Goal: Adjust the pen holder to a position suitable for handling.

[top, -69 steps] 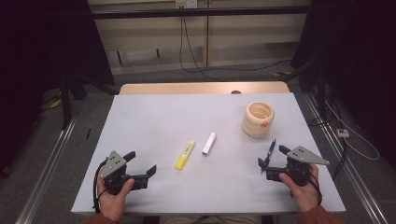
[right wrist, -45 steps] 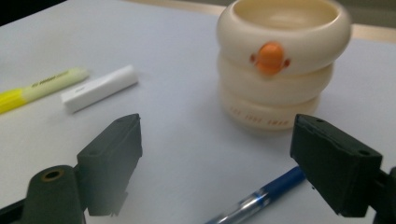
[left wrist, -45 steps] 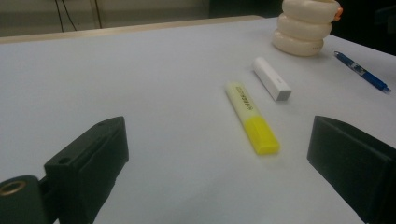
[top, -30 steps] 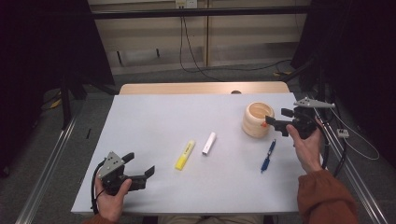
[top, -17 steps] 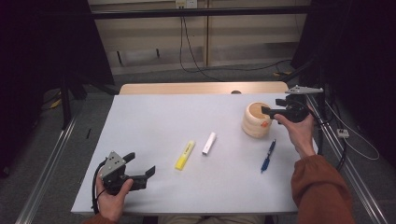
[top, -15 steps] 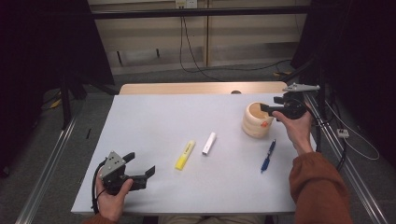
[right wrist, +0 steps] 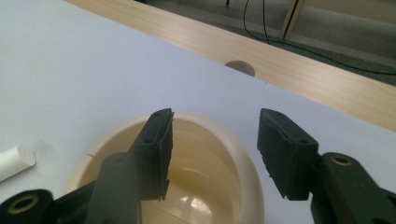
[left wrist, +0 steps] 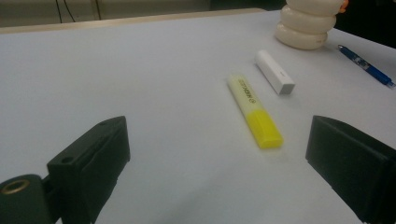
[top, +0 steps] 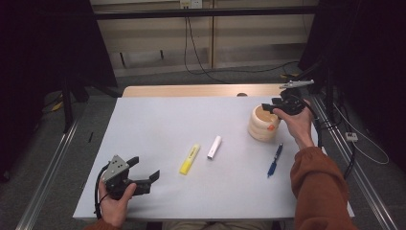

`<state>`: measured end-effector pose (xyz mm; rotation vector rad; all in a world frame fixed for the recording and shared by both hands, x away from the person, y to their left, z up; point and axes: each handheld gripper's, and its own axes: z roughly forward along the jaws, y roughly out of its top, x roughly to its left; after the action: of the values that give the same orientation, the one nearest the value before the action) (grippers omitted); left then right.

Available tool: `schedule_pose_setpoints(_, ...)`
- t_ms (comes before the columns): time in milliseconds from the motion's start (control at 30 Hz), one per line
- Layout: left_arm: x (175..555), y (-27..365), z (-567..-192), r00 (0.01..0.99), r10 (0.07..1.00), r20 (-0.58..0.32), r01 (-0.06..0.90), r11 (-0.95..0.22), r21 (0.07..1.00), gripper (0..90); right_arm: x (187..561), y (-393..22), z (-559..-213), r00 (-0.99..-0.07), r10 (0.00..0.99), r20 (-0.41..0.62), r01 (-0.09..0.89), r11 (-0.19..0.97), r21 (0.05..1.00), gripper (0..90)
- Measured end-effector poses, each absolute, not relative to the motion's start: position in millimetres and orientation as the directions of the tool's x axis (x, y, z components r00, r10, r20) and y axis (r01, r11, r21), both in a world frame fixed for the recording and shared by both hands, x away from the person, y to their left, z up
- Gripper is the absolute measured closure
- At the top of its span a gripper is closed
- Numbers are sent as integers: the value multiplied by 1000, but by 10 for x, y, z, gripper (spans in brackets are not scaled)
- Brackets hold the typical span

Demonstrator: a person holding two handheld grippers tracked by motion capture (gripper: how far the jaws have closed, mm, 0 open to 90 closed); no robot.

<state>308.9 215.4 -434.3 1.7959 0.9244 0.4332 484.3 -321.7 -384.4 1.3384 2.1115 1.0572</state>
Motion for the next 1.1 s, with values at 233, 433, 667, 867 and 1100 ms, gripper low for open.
schedule_pose_setpoints(233, 3091, 2156, -4346, 642, 756, -125, 392, -184, 901, 62, 4871, -3233, -3925, -423, 906, 4, 602, 278, 749, 537)
schedule_pose_setpoints(433, 3092, 2155, -4345, 644, 755, -123, 390, -185, 902, 62, 4923, -3212, -3971, -428, 904, 17, 614, 277, 740, 609)
schedule_pose_setpoints(667, 3095, 2153, -4348, 644, 755, -125, 394, -186, 900, 62, 4932, -3223, -3975, -431, 902, -4, 618, 299, 727, 678)
schedule_pose_setpoints(867, 3094, 2158, -4346, 637, 760, -128, 392, -177, 903, 61, 4920, -3249, -3969, -443, 896, -6, 618, 311, 722, 732)
schedule_pose_setpoints(1100, 3099, 2153, -4351, 640, 758, -127, 396, -184, 899, 61, 4893, -3276, -3968, -461, 887, 1, 610, 317, 726, 758)
